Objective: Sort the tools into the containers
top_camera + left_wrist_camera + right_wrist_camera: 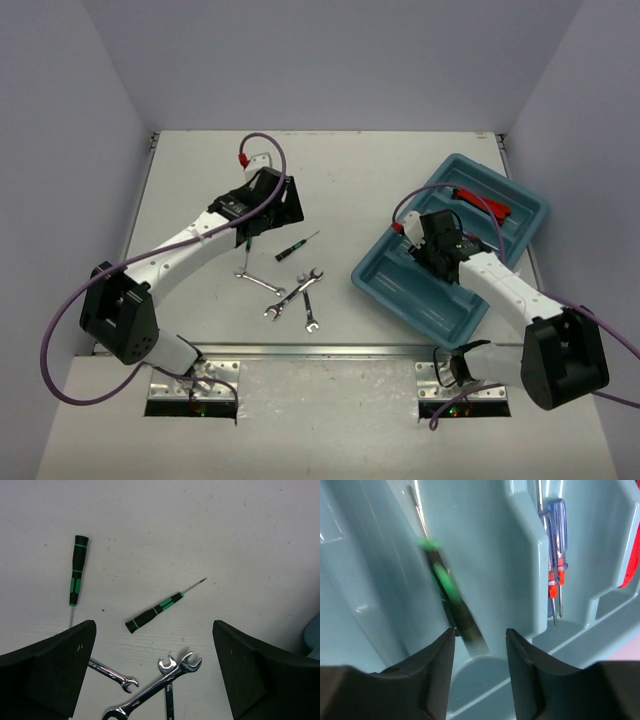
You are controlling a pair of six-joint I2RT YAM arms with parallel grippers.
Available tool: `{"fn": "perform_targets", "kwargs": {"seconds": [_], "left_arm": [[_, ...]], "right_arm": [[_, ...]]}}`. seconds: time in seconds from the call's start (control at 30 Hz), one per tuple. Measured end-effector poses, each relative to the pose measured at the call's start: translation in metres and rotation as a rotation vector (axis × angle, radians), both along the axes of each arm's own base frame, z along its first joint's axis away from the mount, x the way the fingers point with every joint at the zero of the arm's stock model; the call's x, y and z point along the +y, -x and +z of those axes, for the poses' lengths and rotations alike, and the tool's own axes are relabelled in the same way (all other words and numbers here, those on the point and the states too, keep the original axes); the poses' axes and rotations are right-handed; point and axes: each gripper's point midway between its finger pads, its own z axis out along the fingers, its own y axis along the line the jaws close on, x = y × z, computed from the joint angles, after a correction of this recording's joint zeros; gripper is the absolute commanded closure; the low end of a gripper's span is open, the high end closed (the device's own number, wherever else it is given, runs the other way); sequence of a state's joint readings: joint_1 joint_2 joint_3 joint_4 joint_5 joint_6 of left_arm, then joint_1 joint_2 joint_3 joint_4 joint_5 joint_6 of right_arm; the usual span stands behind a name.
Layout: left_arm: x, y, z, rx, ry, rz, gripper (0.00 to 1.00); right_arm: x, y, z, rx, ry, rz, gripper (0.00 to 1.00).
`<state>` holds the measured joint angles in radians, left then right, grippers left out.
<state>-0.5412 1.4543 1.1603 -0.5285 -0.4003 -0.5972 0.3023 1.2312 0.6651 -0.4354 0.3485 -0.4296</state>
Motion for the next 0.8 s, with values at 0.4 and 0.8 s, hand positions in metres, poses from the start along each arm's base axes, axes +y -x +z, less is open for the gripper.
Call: {"fn": "perform_targets", "kwargs": {"seconds": [0.4,0.8], "left_arm": [[-0.013,-0.007,-0.036,0.111,-0.023,-0.046,0.0],[-0.047,-0.019,-0.111,0.36,-0.167,-0.426,0.02]], "right_arm": [[0.01,-0.016,0.079,-0.135,-0.11,-0.081,0.01],[0.075,0.004,0.14,-0.342,-0.601,0.041,0.01]]}}
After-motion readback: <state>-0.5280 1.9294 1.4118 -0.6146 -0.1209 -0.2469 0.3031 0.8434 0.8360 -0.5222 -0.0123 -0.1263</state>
